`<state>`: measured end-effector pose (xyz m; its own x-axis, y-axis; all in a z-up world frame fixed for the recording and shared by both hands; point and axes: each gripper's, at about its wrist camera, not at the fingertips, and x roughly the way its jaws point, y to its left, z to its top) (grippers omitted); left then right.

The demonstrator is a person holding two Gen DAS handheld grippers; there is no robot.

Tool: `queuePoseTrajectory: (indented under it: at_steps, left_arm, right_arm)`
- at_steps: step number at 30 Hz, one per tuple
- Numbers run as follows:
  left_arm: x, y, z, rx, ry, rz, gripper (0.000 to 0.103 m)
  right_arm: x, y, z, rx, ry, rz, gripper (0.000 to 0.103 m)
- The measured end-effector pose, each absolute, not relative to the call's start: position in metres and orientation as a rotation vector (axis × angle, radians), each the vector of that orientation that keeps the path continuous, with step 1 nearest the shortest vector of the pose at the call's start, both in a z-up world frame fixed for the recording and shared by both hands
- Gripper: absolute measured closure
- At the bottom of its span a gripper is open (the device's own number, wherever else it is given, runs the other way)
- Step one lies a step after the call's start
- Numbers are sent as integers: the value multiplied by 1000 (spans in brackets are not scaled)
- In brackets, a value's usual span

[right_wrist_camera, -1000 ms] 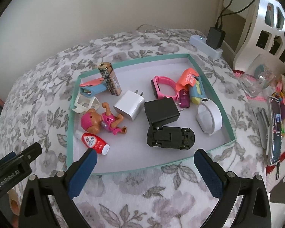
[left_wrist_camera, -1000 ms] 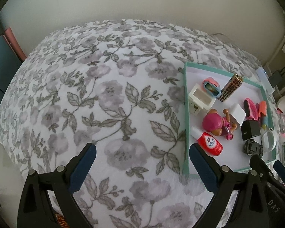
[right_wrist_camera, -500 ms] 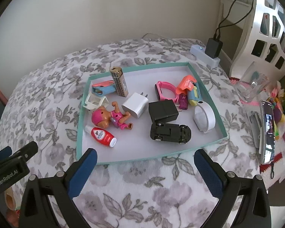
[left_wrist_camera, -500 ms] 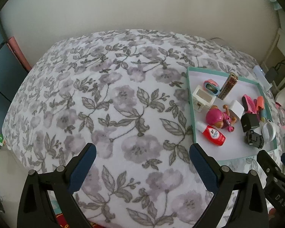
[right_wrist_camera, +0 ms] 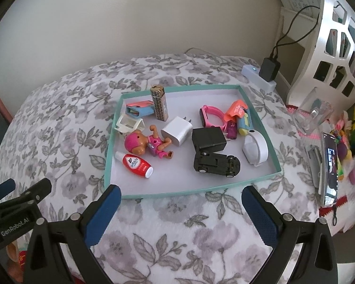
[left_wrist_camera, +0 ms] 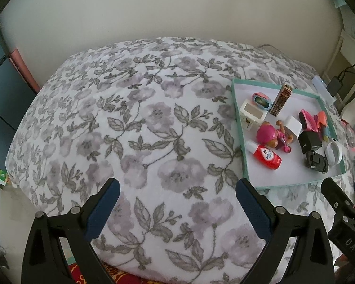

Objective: Organize rigid objects

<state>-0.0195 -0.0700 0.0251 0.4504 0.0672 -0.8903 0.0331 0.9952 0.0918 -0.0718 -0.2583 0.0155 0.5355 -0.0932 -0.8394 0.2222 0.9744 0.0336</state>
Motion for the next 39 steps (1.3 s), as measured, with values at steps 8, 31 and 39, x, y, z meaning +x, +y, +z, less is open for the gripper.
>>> queuePoseTrajectory:
  at_steps: [8, 31, 39]
  left_arm:
    - [-19, -69, 26, 94, 1099, 32, 4]
    - [-16, -67, 23, 88, 1102, 56, 4]
    - [-16, -66, 22, 86, 1109, 70, 5]
  right_arm:
    - [-71, -256, 17, 137, 984, -180, 0]
    - [-69, -256, 14, 124, 995, -181, 0]
    - [-69, -257, 14, 122, 996, -183, 0]
